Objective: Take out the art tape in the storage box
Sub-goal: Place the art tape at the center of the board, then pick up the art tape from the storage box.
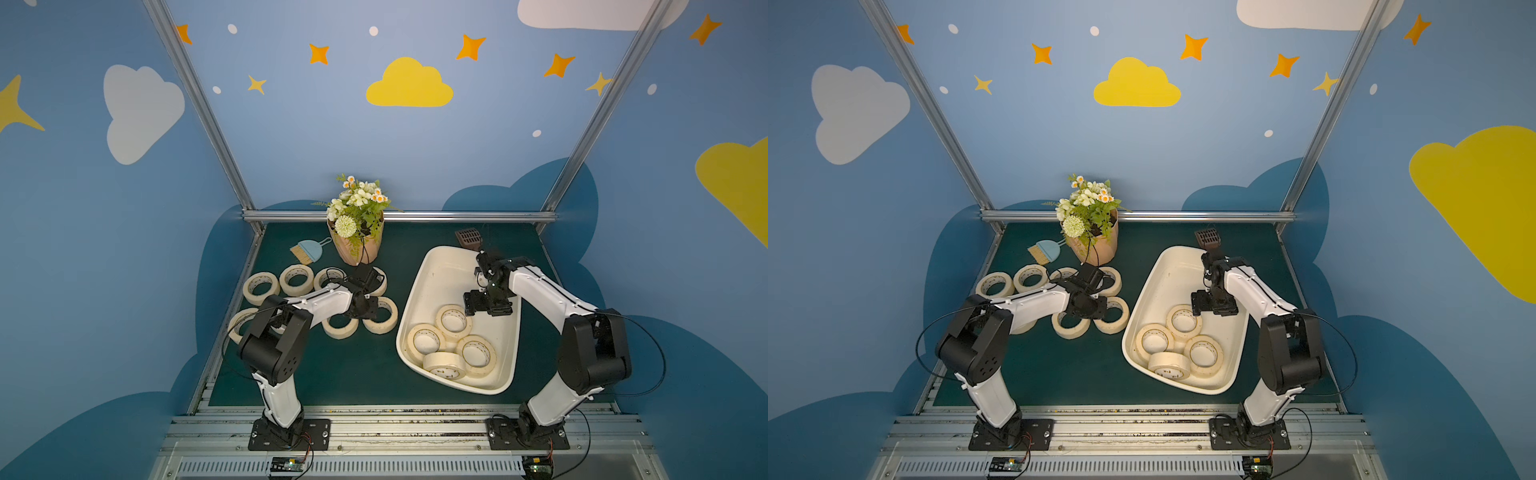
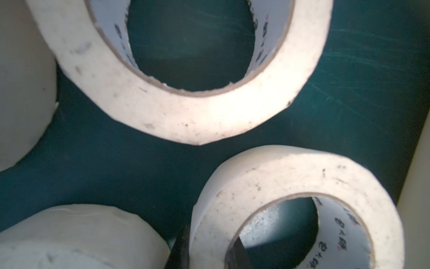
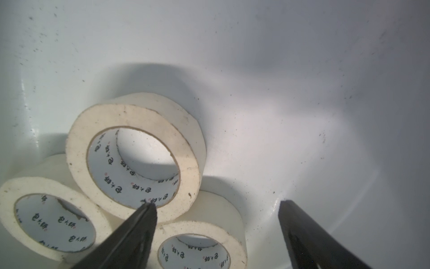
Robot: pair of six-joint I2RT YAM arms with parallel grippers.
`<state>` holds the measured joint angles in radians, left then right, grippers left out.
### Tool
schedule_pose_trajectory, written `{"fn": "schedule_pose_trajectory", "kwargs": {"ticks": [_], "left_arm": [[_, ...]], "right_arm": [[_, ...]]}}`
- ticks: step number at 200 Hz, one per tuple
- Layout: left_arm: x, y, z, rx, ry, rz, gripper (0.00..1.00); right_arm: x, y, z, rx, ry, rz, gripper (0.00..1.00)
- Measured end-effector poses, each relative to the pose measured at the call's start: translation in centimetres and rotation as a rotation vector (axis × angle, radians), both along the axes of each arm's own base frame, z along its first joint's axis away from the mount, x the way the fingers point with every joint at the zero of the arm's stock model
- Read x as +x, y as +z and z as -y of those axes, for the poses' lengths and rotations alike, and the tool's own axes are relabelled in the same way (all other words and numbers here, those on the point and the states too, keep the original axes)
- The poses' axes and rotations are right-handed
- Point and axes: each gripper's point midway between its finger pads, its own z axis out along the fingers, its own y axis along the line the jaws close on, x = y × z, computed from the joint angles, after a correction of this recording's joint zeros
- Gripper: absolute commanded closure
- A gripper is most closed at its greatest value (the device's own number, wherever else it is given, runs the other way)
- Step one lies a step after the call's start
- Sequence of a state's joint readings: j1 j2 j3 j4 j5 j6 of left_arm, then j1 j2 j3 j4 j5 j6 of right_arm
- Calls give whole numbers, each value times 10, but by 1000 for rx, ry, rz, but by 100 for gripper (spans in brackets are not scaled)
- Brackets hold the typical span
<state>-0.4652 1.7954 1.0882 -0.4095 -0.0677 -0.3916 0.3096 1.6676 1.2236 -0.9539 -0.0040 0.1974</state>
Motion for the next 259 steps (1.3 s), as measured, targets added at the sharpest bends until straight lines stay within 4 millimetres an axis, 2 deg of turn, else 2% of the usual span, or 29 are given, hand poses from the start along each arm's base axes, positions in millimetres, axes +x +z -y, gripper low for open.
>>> {"fn": "schedule_pose_trajectory", "kwargs": {"ticks": [28,75,90,108,138,161,184,204,221,237,259], "left_arm": [[1,0,-2,-27,4,-8,97],[0,0,-4,-41,-11,-10,96],[2,0,-7,-32,-6,-4,83],[6,0,-15,-12,11,5,62],[6,-4,-31,36,34,0,43],[5,-3,-37,56,40,-7,36],[1,3,-37,64,31,-4,32],[-1,19,-34,73,8,11,29],[0,41,-25,80,-20,49,27],[5,73,-12,67,-49,117,27],[4,122,7,13,-93,221,25]], "right_arm": [[-14,-12,-7,16,11,-47,16],[-3,-23,-21,70,-9,-38,27],[0,-30,-23,72,-16,-46,29],[1,-41,-25,71,-22,-63,33],[3,-47,-26,70,-26,-70,43],[4,-47,-27,70,-26,-66,52],[4,-47,-27,68,-28,-65,68],[4,-47,-25,54,-27,-63,82],[4,-45,-23,44,-27,-58,88],[4,-40,-22,33,-22,-48,89],[7,-23,-23,18,-6,-13,99]]}}
